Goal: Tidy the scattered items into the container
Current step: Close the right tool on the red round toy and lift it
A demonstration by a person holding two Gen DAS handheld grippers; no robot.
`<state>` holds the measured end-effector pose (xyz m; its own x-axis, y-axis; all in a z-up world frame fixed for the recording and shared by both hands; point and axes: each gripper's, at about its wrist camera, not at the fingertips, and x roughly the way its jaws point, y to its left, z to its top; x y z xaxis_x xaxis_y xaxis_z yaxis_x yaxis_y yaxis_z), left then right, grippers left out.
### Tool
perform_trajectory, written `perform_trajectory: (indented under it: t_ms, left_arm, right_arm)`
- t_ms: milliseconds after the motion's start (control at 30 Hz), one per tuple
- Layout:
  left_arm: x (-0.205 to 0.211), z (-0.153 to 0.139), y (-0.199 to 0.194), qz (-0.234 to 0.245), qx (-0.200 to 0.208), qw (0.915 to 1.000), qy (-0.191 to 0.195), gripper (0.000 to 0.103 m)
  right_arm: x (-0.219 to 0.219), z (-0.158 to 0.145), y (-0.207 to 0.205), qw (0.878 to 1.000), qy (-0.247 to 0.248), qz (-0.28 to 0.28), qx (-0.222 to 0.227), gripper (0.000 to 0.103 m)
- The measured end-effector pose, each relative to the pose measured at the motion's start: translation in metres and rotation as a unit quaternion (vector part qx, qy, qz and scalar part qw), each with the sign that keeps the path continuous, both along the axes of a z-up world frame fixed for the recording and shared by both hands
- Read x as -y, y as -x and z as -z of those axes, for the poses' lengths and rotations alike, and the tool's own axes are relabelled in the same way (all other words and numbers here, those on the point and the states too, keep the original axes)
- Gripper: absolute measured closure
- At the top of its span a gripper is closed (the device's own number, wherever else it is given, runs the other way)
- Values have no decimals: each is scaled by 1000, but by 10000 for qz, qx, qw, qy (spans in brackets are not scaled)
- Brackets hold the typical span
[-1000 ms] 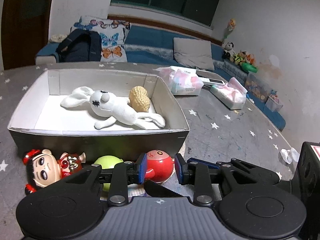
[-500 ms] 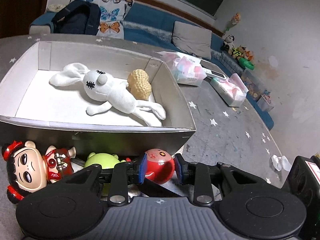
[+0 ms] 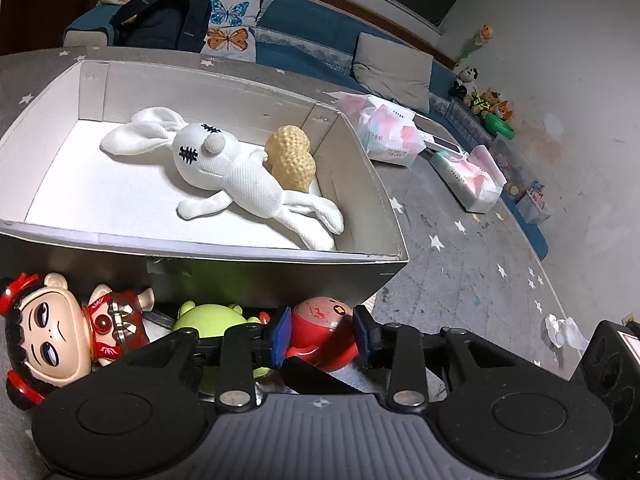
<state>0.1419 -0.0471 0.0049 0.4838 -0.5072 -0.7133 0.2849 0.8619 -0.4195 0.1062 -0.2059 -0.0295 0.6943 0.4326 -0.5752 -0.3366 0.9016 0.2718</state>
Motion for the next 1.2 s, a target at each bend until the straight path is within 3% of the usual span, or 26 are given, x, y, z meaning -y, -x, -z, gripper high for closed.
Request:
perform_trajectory:
  t_ms: [533,867,1067,1200]
  left_arm:
    - [-3,3,11,-94,-109,9994,310,63]
    - [-6,-39,31,-126,508,9962,689,63]
    - [-12,-56,6,-323,705,9925,943,63]
    - [-19,-53,-23,-440,572,9914,1090,63]
  right_arm:
    - [3,0,9,10000,-12,58,-10,42]
    - [9,-39,26,9981,18,97,604,42]
    - [2,-64,0,9954,223,30,930,42]
    - [-5,-67,-28,9948,446,-86,914,42]
